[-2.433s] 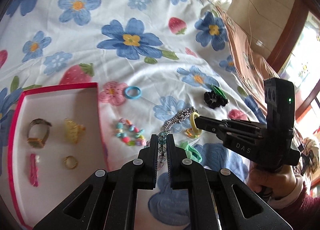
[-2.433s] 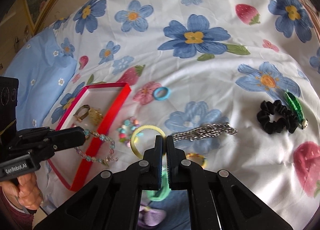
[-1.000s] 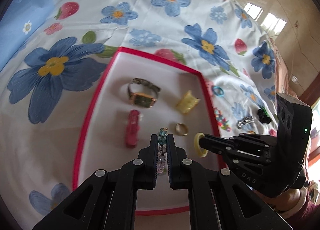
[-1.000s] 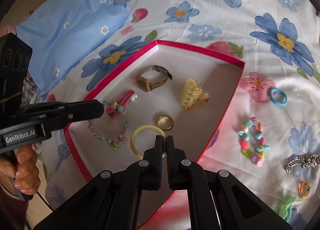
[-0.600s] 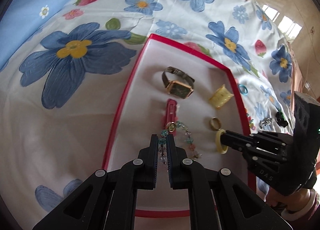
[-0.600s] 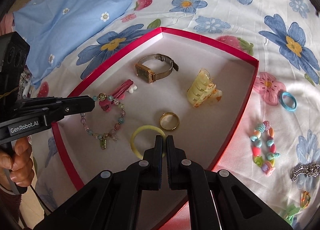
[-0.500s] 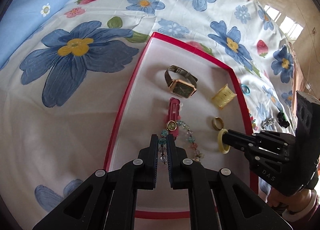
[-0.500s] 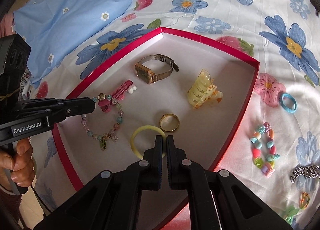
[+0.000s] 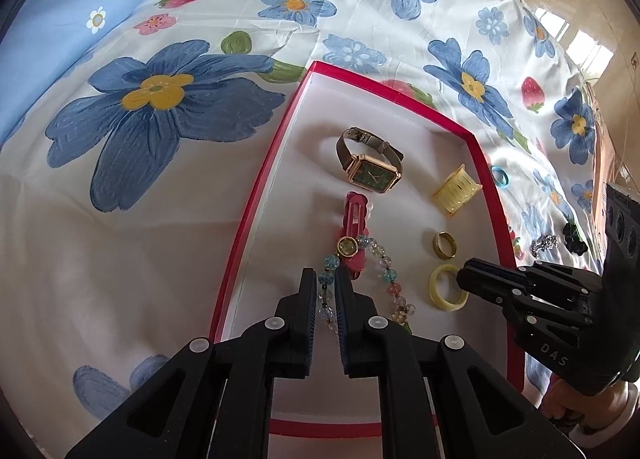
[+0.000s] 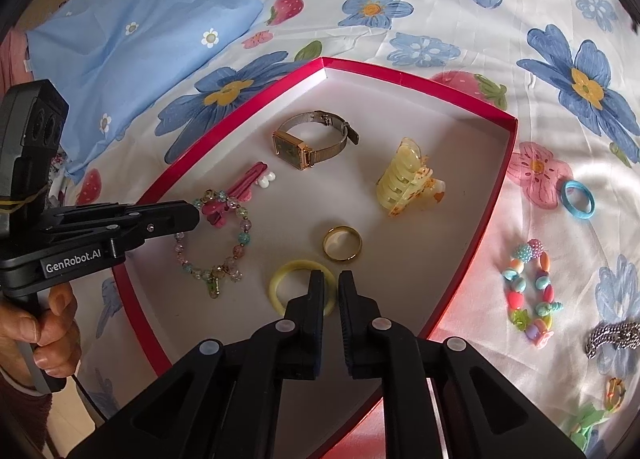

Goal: Organize jewelry
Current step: 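Carry bracelet and bangle into the red box and open both tools, then lift both tools out of the box toward the bead bracelet and silver chain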

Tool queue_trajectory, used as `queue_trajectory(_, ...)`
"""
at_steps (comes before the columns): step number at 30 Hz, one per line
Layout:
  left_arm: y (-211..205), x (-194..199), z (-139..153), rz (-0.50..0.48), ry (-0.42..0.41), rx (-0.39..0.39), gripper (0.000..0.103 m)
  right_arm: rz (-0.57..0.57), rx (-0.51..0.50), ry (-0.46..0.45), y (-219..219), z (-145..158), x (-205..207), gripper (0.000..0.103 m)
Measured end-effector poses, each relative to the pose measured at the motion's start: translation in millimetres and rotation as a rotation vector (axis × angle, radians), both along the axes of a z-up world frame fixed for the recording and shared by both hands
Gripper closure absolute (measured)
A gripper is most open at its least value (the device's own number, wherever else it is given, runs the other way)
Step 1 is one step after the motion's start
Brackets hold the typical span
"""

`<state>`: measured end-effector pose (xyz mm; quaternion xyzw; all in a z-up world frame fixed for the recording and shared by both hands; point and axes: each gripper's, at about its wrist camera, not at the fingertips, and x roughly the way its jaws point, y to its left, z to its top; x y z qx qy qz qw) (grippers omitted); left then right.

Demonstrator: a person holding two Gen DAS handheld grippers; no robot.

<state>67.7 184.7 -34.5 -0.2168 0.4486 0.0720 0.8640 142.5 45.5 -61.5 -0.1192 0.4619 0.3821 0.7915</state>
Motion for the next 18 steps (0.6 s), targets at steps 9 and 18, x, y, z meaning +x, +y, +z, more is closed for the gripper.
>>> queue_trajectory(9,-5.3,-6.5,11.6,0.004,-0.014,0.023,0.080,-0.043,0.082,-0.006,-24.3,21.2,-3.8,0.070)
queue_trajectory(18,-33.6,-12.7,36.2,-0.063,-0.059,0.043,0.061,-0.187,0.157,-0.022,-92.0,41.1,-3.0,0.061)
